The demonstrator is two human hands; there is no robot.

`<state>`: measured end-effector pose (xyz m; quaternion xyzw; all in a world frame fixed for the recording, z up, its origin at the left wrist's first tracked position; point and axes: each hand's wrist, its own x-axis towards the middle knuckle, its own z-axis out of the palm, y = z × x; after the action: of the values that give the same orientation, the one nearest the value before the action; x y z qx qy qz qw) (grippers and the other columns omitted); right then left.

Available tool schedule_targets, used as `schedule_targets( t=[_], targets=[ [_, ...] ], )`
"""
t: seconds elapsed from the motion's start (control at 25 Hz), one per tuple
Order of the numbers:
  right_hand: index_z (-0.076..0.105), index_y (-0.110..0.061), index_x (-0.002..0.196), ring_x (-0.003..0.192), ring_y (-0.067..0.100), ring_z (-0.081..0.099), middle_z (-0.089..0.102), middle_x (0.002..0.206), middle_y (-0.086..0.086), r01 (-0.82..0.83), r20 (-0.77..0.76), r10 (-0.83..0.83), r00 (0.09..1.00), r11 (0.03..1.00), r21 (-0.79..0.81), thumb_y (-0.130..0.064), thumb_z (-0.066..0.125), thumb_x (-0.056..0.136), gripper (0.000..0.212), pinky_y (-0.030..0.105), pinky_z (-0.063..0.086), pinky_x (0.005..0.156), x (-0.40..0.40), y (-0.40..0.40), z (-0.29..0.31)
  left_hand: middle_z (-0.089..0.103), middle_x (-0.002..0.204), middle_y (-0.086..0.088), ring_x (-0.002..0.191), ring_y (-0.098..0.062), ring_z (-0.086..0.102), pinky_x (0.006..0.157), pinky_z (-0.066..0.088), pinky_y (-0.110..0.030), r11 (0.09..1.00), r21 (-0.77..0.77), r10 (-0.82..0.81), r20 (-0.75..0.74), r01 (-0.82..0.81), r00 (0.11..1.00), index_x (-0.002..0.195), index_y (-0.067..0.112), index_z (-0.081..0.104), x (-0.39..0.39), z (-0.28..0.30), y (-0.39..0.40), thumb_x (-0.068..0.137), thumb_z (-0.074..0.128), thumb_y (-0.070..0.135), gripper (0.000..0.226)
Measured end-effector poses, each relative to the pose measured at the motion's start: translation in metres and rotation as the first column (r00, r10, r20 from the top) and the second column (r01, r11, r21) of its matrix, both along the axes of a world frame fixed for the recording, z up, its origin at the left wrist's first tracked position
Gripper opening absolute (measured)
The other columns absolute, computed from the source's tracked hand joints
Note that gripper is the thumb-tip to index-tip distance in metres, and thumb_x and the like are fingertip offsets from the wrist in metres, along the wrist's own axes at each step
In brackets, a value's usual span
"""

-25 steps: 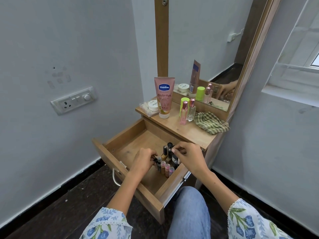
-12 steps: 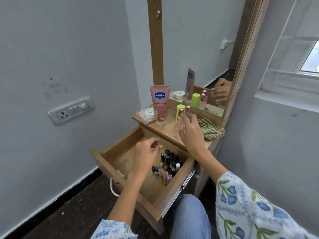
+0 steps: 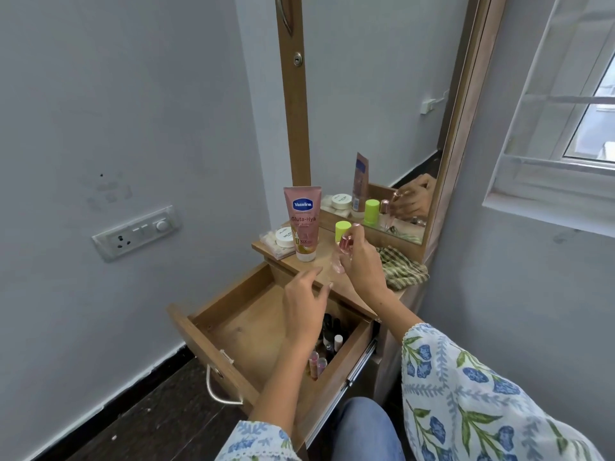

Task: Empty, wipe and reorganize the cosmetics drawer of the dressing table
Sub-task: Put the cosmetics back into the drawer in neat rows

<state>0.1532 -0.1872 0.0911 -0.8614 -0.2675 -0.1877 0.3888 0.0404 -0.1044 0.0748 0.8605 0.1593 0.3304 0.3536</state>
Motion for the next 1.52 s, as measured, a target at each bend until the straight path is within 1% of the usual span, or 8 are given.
schedule_targets(
  t=[0.28,0.44,0.76,0.84,1.0,1.16,1.28,1.52],
  targets=[
    [0.045,-0.021,0.109,0.077,0.005,0.067,0.063,0.093,-0.007,-0.304,-0.223,0.347,0.911,0.930,0.206,0.000,0.070,0.080,0.043,0.020,0.057,0.066,-0.011,-0.040,0.004,0.059,0.130,-0.005,0.116,-0.018,0.059,0.102,0.046,-0.031,0.999,-0.043,-0.004,0.017,0.004,1.000,0.132,0.010,0.050,0.008,0.003,-0.021,0.083,0.070,0.017,0.054],
    [0.048,-0.025,0.109,0.080,0.010,0.069,0.064,0.096,0.003,-0.414,-0.172,0.433,0.885,0.900,0.135,0.015,0.054,0.080,0.050,0.030,0.059,0.069,-0.012,-0.064,0.003,0.069,0.113,0.000,0.102,-0.009,0.063,0.089,0.050,-0.019,0.993,-0.096,-0.057,0.062,0.063,0.996,0.120,0.012,0.064,0.008,0.005,-0.028,0.080,0.074,0.020,0.042],
    [0.056,-0.016,0.117,0.103,0.011,0.065,0.062,0.116,0.001,-0.466,-0.302,0.544,0.783,0.834,0.295,0.005,0.061,0.085,0.039,0.026,0.054,0.090,-0.001,-0.078,0.004,0.070,0.093,0.005,0.085,-0.005,0.063,0.079,0.055,-0.028,0.984,-0.144,-0.103,0.031,0.106,0.994,0.105,0.015,0.071,0.017,0.015,-0.031,0.077,0.076,0.019,0.028],
    [0.057,-0.015,0.118,0.107,0.015,0.064,0.062,0.118,0.001,-0.363,-0.275,0.461,0.844,0.867,0.341,0.000,0.065,0.085,0.037,0.023,0.053,0.090,0.006,-0.075,0.006,0.071,0.095,0.004,0.085,-0.006,0.063,0.079,0.056,-0.027,0.989,-0.139,-0.037,0.073,0.047,0.997,0.106,0.014,0.070,0.019,0.015,-0.032,0.077,0.076,0.015,0.030],
    [0.052,-0.013,0.127,0.115,0.020,0.056,0.057,0.126,0.006,-0.062,-0.146,0.079,0.986,0.991,0.115,-0.003,0.066,0.084,0.046,0.032,0.048,0.098,0.019,-0.050,0.004,0.071,0.099,0.000,0.085,-0.010,0.065,0.080,0.055,-0.029,0.992,-0.123,0.055,0.105,-0.042,0.993,0.109,0.011,0.069,0.020,0.016,-0.028,0.074,0.078,0.014,0.037],
    [0.030,-0.022,0.146,0.118,0.030,0.054,0.048,0.136,0.014,-0.063,-0.152,0.049,0.987,0.994,-0.091,-0.003,0.064,0.085,0.072,0.042,0.047,0.096,0.026,-0.025,0.002,0.071,0.100,-0.002,0.085,-0.012,0.065,0.082,0.056,-0.034,0.992,-0.104,0.079,0.088,-0.070,0.993,0.109,0.008,0.069,0.014,0.020,-0.021,0.072,0.079,0.011,0.038],
    [0.031,-0.020,0.143,0.109,0.035,0.059,0.054,0.126,0.017,-0.031,-0.127,0.008,0.992,0.982,-0.184,-0.006,0.063,0.086,0.067,0.044,0.048,0.086,0.030,-0.015,0.002,0.071,0.102,-0.003,0.084,-0.011,0.064,0.083,0.056,-0.032,0.992,-0.105,0.080,0.076,-0.072,0.994,0.111,0.008,0.068,0.007,0.023,-0.016,0.072,0.079,0.010,0.040],
    [0.042,-0.012,0.116,0.087,0.033,0.063,0.063,0.097,0.013,-0.063,-0.067,0.062,0.996,0.998,-0.027,0.000,0.061,0.084,0.039,0.043,0.052,0.072,0.011,-0.021,0.000,0.070,0.098,0.004,0.085,-0.009,0.064,0.085,0.054,-0.031,0.992,-0.119,0.043,0.071,-0.034,0.997,0.107,0.012,0.070,-0.017,0.031,-0.002,0.070,0.081,0.014,0.039]
  ],
)
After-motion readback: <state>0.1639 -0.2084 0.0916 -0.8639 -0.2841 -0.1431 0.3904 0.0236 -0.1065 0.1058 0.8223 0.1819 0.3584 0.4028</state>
